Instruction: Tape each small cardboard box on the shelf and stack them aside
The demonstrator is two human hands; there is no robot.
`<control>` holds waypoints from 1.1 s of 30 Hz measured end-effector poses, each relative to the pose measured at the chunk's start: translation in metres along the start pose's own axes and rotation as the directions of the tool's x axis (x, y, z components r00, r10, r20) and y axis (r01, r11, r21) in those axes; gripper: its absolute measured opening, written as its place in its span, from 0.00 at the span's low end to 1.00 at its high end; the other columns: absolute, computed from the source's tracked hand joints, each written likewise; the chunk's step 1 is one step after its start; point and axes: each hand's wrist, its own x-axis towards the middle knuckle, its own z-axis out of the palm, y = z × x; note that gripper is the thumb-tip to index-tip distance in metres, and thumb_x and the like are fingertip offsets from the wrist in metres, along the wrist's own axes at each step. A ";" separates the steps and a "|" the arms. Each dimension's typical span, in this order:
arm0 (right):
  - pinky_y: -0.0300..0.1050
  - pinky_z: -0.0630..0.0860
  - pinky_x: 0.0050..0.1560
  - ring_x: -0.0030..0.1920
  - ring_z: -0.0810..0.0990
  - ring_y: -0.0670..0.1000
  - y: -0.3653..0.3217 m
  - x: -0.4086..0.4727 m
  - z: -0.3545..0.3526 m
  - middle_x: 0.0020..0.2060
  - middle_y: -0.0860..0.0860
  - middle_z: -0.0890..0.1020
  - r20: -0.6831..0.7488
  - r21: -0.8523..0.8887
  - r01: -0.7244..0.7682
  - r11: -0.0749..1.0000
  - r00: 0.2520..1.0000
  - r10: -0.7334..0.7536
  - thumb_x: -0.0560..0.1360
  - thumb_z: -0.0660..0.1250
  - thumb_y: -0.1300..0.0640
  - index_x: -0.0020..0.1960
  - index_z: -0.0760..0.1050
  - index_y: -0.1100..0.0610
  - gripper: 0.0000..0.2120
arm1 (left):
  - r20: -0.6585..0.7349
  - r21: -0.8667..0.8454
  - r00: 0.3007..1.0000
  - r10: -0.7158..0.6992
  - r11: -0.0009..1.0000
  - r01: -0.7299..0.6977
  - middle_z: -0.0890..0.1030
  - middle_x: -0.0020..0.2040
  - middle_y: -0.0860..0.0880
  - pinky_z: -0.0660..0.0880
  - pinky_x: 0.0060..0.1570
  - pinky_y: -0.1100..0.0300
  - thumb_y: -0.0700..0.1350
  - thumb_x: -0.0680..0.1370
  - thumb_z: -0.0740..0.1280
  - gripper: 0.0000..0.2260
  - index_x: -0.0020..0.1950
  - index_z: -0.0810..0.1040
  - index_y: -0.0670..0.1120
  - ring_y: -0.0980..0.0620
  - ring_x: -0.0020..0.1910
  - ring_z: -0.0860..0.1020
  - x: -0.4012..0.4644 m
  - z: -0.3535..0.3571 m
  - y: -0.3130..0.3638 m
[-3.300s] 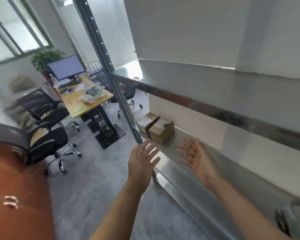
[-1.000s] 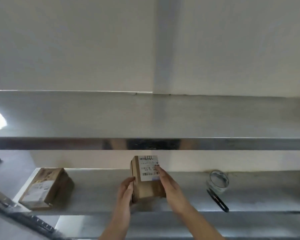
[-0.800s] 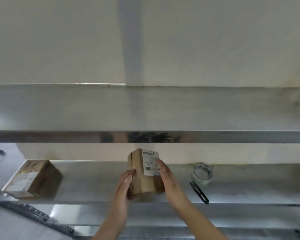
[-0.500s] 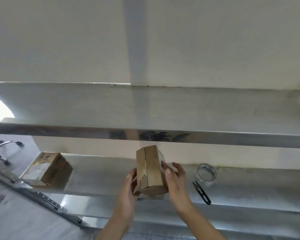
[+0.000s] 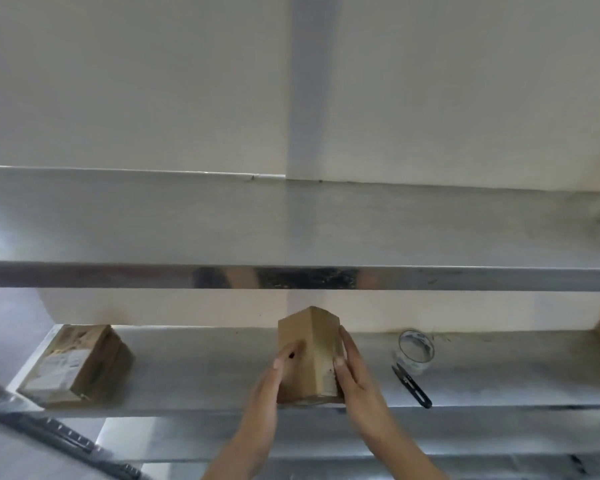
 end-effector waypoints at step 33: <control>0.47 0.66 0.73 0.69 0.74 0.49 0.069 0.057 -0.086 0.68 0.45 0.76 0.166 -0.227 -0.163 0.960 0.965 0.203 0.83 0.54 0.45 0.71 0.71 0.44 0.19 | -0.211 -0.275 0.915 -0.344 0.919 0.282 0.69 0.75 0.46 0.71 0.57 0.52 0.53 0.86 0.48 0.23 0.79 0.64 0.47 0.45 0.68 0.71 0.040 0.057 -0.052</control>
